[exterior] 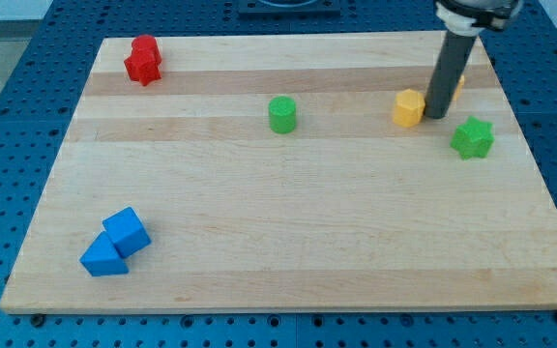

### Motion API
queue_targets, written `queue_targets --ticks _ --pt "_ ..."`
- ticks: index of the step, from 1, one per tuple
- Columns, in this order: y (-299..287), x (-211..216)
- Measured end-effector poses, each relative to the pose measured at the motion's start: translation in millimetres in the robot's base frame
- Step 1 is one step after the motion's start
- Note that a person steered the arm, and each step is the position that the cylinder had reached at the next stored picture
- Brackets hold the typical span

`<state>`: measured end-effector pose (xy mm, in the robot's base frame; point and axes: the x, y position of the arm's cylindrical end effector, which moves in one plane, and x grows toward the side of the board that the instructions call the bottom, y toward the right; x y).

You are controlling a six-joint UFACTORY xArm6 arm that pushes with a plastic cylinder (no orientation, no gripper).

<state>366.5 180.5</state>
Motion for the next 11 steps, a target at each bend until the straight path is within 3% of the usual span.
queue_targets --ticks 4,7,11 --pt "-95 -38" --pt "-199 -40" --pt "-207 36"
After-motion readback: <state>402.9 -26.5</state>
